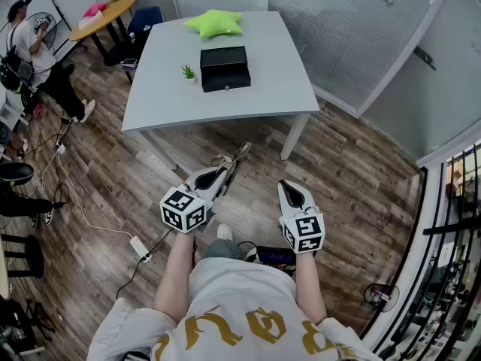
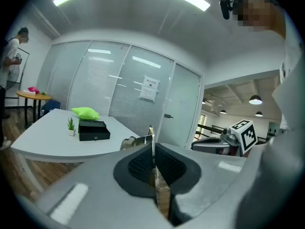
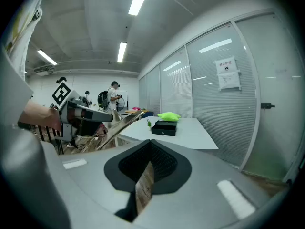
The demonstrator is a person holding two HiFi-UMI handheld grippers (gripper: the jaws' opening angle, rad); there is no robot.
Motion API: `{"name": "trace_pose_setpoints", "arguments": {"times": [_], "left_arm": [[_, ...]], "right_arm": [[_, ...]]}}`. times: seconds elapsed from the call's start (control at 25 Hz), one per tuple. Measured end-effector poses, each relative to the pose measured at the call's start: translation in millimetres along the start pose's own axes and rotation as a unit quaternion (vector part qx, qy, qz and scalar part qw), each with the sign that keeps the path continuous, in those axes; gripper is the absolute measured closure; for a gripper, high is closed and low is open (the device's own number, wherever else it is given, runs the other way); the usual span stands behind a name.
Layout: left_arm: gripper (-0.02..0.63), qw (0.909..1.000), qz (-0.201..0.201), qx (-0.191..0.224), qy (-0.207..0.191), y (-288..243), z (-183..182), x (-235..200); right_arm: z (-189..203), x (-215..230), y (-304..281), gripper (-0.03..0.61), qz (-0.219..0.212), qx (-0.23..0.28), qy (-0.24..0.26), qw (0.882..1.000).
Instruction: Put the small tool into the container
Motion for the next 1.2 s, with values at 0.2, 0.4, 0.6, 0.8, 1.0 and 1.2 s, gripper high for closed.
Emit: {"name": "trace_pose_setpoints", "arguments": {"times": [0.2,0.4,0.6,0.8,1.0,1.2], "left_arm": [[0.612,0.9993,-0.023,0.016,0.026,30.8,1.7,-11.1],[0.612,0.9980,-0.041,0.027,0.039,38.8,-0.2,-20.8],[0.612,0.9978,-0.048,0.026,0.037,33.4,-5.3,-29.0],[0.612,0.9981,-0.044,0.021,0.038,19.7,-8.4,-38.8],[0.612,0.9984,-0.040,0.009,0.038,-12.9,-6.3,-68.9],[0.612,0.9994,-0.022,-0.009,0.026,-66.9,-15.4,-137.9]], "right_arm": [[-8.2,-29.8,-1.1,0.555,-0.014,-0.014,0.056,0.998],[-15.3,-34.8,-5.5,0.555,-0.029,-0.006,0.058,0.998],[-24.5,-21.2,-9.3,0.555,-0.022,0.012,0.041,0.999],[-23.7,-8.0,-21.2,0.555,-0.017,0.014,0.031,0.999],[-18.5,11.5,-58.9,0.555,-0.017,0.003,0.029,0.999],[-20.1,45.7,-139.8,0.555,-0.008,-0.016,0.018,1.000]]}}
Point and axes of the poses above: the fingertips, and each gripper's own axes: y backward along the fingers, x to its right, z out of its underside, the point moved 4 cm from there along y, backward along the fingers, and after that the axes turned 1 degree about z, right-handed, at the moved point
